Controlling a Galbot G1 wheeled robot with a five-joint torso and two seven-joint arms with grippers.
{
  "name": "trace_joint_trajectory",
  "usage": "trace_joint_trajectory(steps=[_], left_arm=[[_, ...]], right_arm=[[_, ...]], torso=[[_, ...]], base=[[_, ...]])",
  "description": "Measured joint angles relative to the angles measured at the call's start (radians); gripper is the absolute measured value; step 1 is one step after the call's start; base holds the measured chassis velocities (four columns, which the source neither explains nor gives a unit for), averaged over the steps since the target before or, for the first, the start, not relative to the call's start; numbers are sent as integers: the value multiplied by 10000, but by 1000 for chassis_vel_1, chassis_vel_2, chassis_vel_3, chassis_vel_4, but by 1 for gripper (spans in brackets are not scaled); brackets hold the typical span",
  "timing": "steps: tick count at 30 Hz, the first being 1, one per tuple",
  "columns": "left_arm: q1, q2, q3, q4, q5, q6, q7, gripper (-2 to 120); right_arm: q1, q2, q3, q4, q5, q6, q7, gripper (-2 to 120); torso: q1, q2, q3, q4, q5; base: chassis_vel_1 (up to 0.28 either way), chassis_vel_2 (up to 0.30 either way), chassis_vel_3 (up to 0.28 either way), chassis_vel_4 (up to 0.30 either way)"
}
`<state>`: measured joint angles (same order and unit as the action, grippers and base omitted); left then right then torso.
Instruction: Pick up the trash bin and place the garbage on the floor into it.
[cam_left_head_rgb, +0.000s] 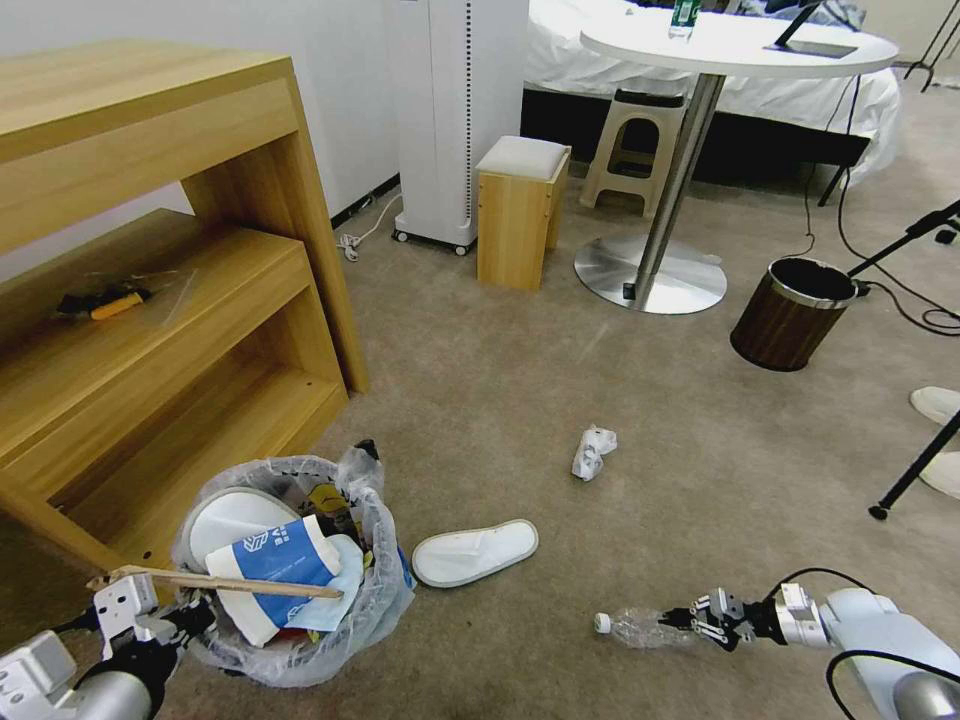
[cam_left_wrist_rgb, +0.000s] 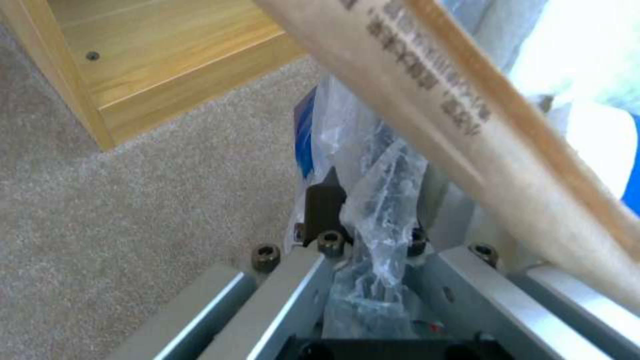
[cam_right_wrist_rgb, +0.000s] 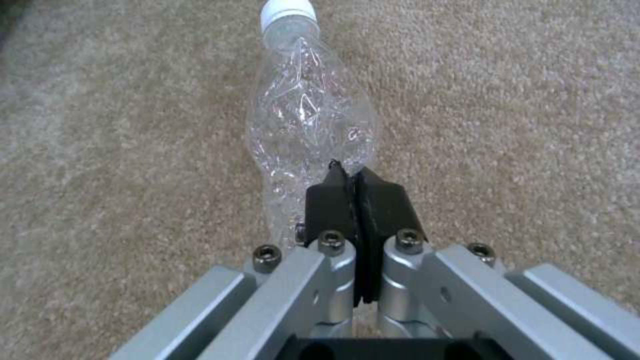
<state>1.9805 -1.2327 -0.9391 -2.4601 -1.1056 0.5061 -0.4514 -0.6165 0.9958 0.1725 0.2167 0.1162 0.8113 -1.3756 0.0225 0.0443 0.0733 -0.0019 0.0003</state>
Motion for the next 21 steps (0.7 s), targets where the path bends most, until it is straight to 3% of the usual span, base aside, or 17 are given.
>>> trace_joint_trajectory(steps=[11, 21], left_arm=[[34, -17, 5, 29, 68, 37, 12, 0], [148, -47, 37, 87, 311, 65, 73, 0]], right_arm=[[-146, -203, 193, 241, 550, 0, -618, 0], [-416, -691, 35, 1134, 2640, -6, -1373, 0]], torso=[[1, 0, 1, 0, -3], [1, 0, 0, -2, -3]], base=[[0, 0, 0, 0], [0, 0, 0, 0]])
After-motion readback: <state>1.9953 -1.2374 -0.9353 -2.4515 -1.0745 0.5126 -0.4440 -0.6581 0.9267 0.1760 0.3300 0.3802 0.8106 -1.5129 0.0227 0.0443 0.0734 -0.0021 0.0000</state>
